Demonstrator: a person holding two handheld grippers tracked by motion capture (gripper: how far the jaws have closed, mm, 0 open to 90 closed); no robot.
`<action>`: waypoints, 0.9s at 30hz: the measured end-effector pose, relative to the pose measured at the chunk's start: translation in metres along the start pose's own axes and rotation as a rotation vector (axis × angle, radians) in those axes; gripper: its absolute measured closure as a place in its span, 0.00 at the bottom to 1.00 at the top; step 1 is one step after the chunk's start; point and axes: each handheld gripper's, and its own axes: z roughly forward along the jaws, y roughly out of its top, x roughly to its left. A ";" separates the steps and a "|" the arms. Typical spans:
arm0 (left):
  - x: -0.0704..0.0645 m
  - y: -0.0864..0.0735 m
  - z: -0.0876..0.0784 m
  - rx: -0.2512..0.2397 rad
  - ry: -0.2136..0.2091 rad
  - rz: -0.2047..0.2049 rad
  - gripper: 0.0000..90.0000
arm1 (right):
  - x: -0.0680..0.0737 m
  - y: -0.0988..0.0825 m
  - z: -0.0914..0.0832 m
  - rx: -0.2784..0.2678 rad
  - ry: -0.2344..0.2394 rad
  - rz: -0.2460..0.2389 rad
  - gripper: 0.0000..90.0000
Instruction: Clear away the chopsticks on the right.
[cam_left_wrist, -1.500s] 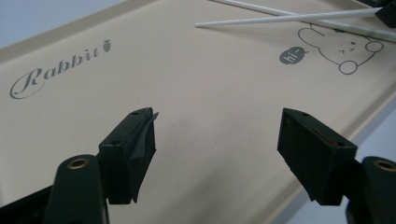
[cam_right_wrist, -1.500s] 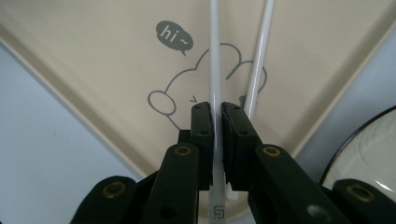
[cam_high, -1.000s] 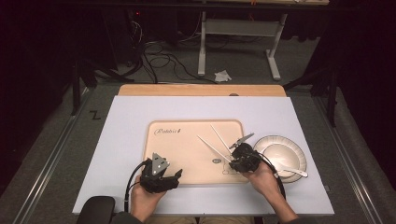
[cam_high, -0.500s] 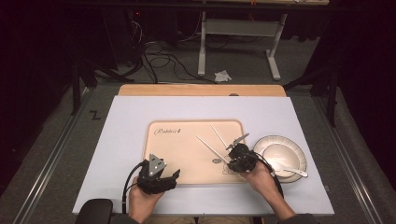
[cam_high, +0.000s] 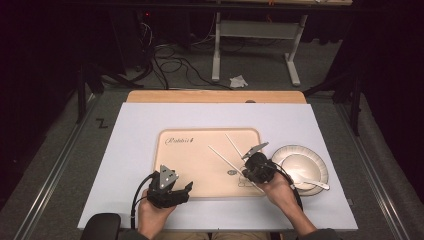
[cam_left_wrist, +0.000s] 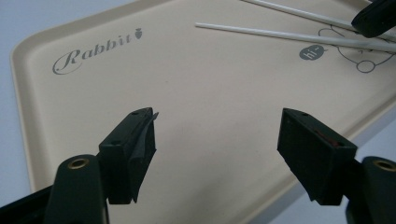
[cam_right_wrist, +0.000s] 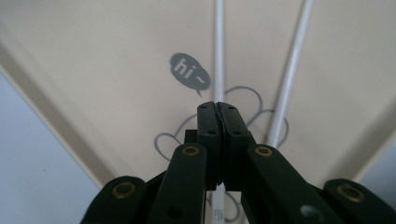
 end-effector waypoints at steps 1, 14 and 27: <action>0.000 0.000 0.000 0.001 0.001 0.001 0.31 | 0.003 0.003 0.003 0.000 0.004 -0.026 1.00; 0.003 -0.005 -0.008 -0.006 0.029 -0.027 0.31 | 0.005 0.019 0.026 0.033 -0.002 -0.067 1.00; 0.006 -0.009 -0.012 -0.008 0.050 -0.042 0.31 | -0.010 0.019 0.026 0.035 -0.032 -0.006 1.00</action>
